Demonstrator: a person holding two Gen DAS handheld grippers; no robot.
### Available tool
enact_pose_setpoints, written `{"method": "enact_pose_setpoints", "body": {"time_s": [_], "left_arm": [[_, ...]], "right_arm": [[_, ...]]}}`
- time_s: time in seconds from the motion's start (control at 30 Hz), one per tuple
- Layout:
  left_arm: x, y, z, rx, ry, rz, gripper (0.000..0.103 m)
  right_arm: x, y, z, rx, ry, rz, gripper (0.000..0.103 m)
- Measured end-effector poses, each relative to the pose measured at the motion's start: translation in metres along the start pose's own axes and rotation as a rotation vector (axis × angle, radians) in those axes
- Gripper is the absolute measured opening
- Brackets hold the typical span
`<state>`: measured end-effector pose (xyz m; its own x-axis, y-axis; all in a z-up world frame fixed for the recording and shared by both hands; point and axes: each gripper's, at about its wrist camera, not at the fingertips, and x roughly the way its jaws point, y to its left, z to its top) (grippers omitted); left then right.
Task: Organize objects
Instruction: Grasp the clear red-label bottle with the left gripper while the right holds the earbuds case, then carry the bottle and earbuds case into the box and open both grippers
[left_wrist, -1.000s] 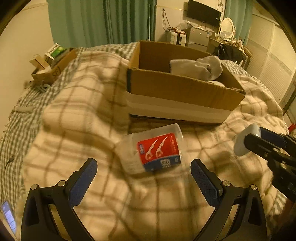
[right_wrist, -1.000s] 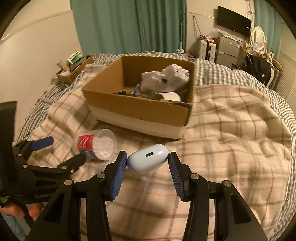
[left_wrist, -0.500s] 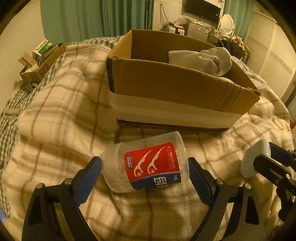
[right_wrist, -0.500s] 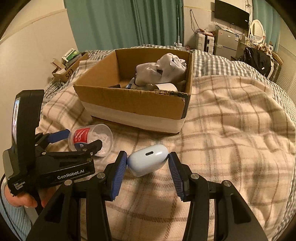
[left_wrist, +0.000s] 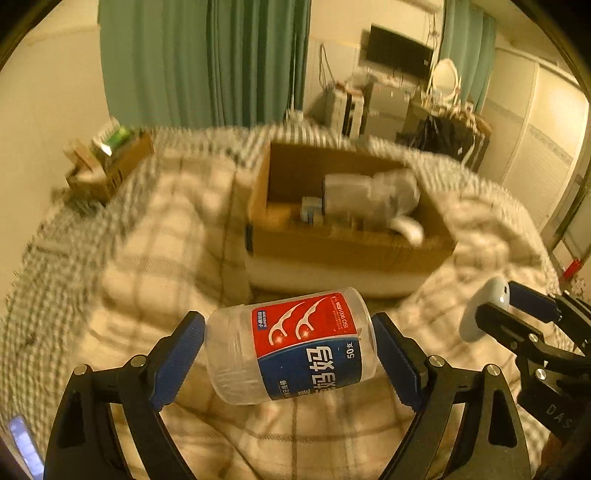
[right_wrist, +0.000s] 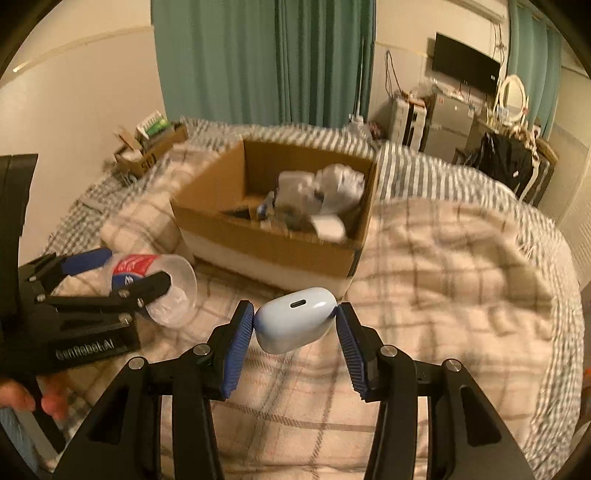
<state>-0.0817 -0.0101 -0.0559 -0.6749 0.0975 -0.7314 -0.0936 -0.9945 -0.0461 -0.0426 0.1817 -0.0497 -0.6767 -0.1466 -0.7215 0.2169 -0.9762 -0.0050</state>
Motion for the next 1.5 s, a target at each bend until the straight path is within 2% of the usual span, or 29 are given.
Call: {"method": "enact_pose_setpoints", "body": {"time_s": [0.17, 0.33, 0.5, 0.63, 0.8, 1.0, 1.33, 1.4, 1.47, 1.5], "left_arm": [[-0.034, -0.002, 0.042, 0.012, -0.099, -0.017, 0.092], [-0.049, -0.013, 0.083, 0.055, -0.178, 0.002, 0.092], [-0.038, -0.025, 0.12, 0.091, -0.199, 0.013, 0.092], [-0.009, -0.036, 0.139, 0.145, -0.194, 0.032, 0.092], [0.039, -0.047, 0.13, 0.228, -0.143, 0.052, 0.092], [0.094, -0.051, 0.111, 0.249, -0.075, 0.031, 0.092], [0.135, -0.049, 0.107, 0.266, -0.049, 0.064, 0.092], [0.138, -0.05, 0.106, 0.269, -0.039, 0.052, 0.092], [0.139, -0.052, 0.105, 0.265, -0.039, 0.067, 0.093], [0.138, -0.052, 0.105, 0.264, -0.041, 0.075, 0.093]], "right_arm": [[-0.04, -0.01, 0.035, -0.054, -0.091, -0.049, 0.046], [-0.062, -0.026, 0.078, -0.054, -0.163, -0.022, 0.046], [-0.052, -0.038, 0.118, -0.058, -0.191, -0.009, 0.046], [-0.022, -0.045, 0.148, -0.051, -0.173, 0.031, 0.046], [0.035, -0.052, 0.151, -0.032, -0.105, 0.061, 0.046], [0.103, -0.069, 0.146, 0.011, -0.026, 0.07, 0.046], [0.157, -0.088, 0.145, 0.088, -0.041, 0.151, 0.047], [0.157, -0.092, 0.141, 0.104, -0.057, 0.172, 0.051], [0.15, -0.094, 0.142, 0.124, -0.08, 0.173, 0.066], [0.144, -0.096, 0.143, 0.141, -0.095, 0.167, 0.067]]}}
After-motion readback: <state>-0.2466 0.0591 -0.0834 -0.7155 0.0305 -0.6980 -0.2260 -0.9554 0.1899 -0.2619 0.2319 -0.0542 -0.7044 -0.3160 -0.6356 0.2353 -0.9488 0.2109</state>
